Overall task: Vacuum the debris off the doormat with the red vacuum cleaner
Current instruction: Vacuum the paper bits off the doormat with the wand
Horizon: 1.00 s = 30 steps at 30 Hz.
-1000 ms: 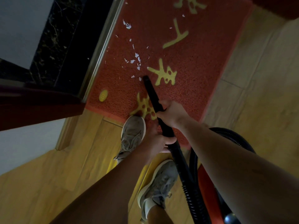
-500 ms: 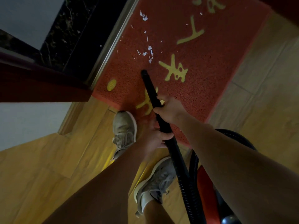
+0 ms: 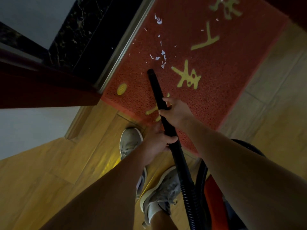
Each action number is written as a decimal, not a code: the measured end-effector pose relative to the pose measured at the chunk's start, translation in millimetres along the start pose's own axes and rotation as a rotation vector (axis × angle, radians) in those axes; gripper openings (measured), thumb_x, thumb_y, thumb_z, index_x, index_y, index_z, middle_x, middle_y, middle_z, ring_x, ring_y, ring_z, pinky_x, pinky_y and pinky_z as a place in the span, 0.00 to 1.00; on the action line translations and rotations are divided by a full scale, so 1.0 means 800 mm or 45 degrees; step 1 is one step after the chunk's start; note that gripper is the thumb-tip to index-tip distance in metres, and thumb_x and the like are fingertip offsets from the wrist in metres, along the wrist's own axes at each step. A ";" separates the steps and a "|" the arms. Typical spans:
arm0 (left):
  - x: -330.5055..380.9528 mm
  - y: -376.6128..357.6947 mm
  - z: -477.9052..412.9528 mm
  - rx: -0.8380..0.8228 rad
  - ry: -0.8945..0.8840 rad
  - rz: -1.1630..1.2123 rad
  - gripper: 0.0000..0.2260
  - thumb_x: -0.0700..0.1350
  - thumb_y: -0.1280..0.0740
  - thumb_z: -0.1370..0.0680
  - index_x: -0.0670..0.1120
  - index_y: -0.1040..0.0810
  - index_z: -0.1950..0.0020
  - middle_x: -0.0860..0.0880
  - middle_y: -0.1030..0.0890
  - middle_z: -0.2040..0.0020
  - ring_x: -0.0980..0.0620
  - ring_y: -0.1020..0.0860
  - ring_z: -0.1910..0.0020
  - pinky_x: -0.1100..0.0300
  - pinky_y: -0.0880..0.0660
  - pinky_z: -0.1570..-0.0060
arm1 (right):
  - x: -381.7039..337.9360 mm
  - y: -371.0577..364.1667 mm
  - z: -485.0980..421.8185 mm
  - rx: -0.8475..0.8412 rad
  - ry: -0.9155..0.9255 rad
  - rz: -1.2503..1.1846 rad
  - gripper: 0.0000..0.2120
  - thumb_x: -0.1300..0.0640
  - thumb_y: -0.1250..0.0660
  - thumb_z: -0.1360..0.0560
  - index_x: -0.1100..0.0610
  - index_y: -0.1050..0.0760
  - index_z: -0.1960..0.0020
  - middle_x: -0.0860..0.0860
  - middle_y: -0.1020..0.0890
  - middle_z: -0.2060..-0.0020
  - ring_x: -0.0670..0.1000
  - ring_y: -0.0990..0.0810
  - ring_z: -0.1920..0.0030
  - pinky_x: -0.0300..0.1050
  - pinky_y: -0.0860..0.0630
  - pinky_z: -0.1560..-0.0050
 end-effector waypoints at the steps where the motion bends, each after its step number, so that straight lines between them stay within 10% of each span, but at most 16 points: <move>1: 0.002 0.002 -0.001 0.004 -0.009 -0.002 0.30 0.34 0.27 0.26 0.52 0.28 0.28 0.47 0.16 0.50 0.45 0.15 0.50 0.42 0.18 0.47 | -0.002 0.000 -0.002 0.002 0.003 -0.008 0.28 0.53 0.32 0.21 0.47 0.34 0.23 0.53 0.19 0.40 0.52 0.16 0.51 0.47 0.18 0.48; 15: 0.025 0.029 -0.015 0.033 0.020 0.061 0.29 0.31 0.27 0.27 0.47 0.28 0.28 0.44 0.17 0.50 0.43 0.15 0.53 0.43 0.18 0.50 | -0.034 -0.010 -0.030 0.004 0.049 0.045 0.29 0.52 0.32 0.21 0.49 0.35 0.23 0.52 0.29 0.26 0.55 0.24 0.32 0.44 0.26 0.36; 30: 0.037 0.041 0.005 0.051 0.021 0.021 0.22 0.32 0.29 0.26 0.48 0.26 0.34 0.40 0.16 0.47 0.42 0.15 0.51 0.43 0.17 0.51 | -0.060 -0.016 -0.026 -0.046 0.035 0.087 0.29 0.54 0.32 0.23 0.48 0.34 0.23 0.54 0.19 0.37 0.54 0.17 0.44 0.47 0.20 0.43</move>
Point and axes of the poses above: each hand's wrist, its own z-axis away from the middle knuckle, its own y-axis out of the back of the hand, x = y × z, the point moved 1 cm from there along -z, towards the middle knuckle
